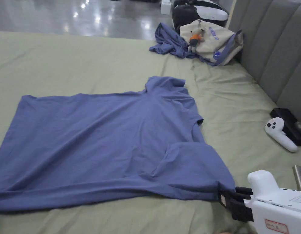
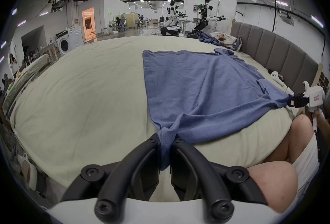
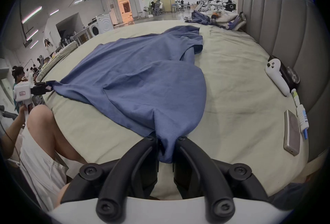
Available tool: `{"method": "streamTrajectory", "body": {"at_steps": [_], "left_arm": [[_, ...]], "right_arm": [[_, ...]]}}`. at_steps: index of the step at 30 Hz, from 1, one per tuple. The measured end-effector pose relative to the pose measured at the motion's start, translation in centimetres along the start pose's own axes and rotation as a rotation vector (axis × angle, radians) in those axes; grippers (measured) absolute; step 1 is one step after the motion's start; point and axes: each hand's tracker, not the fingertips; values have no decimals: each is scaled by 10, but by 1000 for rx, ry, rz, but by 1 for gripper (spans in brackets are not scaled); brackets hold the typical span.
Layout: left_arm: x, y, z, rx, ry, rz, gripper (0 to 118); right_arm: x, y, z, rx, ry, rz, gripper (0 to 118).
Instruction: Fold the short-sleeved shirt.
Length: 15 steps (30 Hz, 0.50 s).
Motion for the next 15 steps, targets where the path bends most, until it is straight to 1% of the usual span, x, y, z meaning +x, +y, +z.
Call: {"method": "streamTrajectory", "body": {"at_steps": [2,4,7,9,10,12,15], "left_arm": [[-7,-1,2,8,-10,30,12],[-8,-3,6,15,-25,50,12],[-6,-4,14,23,-44,58,11],[-5,-2,21,51,-58,71,11],[-7,0,23,53,-78,85,11],[-11,7,27,69,-105,113,11],[-22,29,19,74,-136,160,11]], "right_arm": [[0,-1,7,37,7,-15,15],[5,1,12,42,45,-49,14],[7,2,20,52,62,-70,14],[8,6,27,69,102,-115,14],[9,9,31,73,119,-122,14],[2,23,36,76,119,-119,14],[11,50,31,75,153,-121,14]]}}
